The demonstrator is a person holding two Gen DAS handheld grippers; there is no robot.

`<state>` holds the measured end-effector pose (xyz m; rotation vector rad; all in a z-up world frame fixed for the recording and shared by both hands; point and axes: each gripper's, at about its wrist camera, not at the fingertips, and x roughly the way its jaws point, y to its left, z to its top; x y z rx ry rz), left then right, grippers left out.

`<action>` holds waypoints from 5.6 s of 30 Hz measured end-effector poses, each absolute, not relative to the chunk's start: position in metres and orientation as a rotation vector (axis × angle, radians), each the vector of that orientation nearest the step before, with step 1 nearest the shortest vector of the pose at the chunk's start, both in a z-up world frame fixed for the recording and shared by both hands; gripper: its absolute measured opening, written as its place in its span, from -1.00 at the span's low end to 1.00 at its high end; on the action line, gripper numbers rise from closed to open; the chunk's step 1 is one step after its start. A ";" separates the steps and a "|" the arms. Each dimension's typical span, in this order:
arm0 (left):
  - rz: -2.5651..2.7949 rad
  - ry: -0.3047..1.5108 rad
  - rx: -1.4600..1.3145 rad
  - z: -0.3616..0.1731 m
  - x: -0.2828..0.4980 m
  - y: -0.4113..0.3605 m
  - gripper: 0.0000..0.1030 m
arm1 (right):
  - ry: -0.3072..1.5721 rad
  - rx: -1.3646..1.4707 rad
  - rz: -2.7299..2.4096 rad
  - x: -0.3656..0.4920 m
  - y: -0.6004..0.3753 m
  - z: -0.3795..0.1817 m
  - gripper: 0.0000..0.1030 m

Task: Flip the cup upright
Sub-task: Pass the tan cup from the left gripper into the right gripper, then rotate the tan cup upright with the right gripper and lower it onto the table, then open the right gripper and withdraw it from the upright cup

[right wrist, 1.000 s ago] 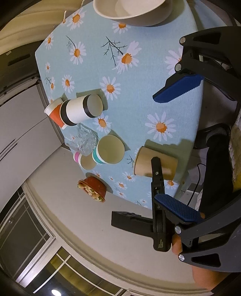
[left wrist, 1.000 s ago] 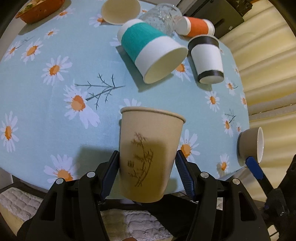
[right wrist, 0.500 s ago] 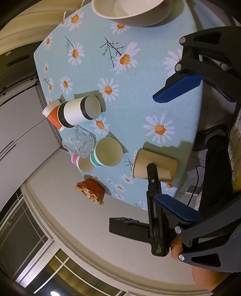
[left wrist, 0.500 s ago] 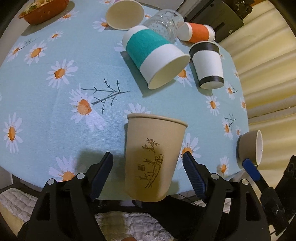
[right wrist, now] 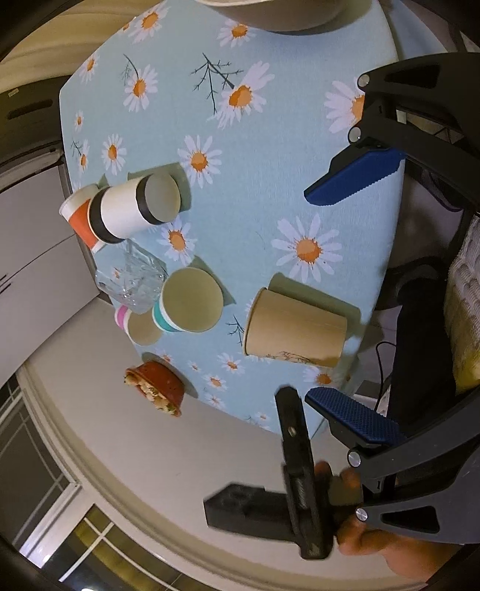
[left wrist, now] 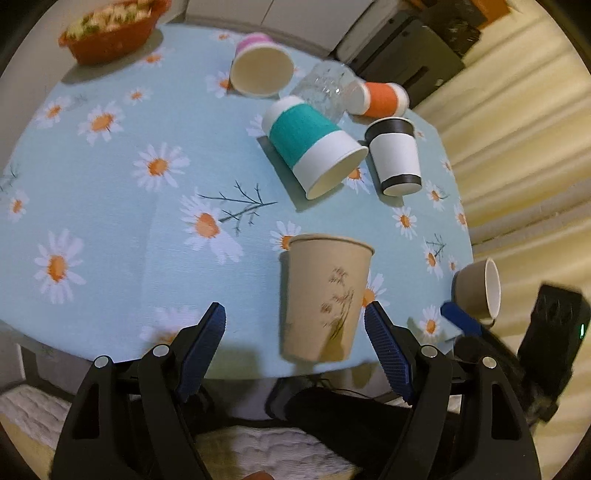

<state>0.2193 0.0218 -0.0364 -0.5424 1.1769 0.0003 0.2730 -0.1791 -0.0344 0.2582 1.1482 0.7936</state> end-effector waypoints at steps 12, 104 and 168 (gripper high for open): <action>0.015 0.973 -0.556 -0.031 0.151 0.046 0.47 | 1.285 0.160 0.800 0.285 -0.119 -0.042 0.90; -0.106 0.823 -0.891 -0.086 0.119 0.080 0.47 | 0.386 -0.145 0.533 0.185 -0.065 -0.090 0.20; -0.060 0.437 -0.098 0.041 -0.017 -0.031 0.87 | 0.395 0.001 0.673 0.057 -0.217 0.092 0.90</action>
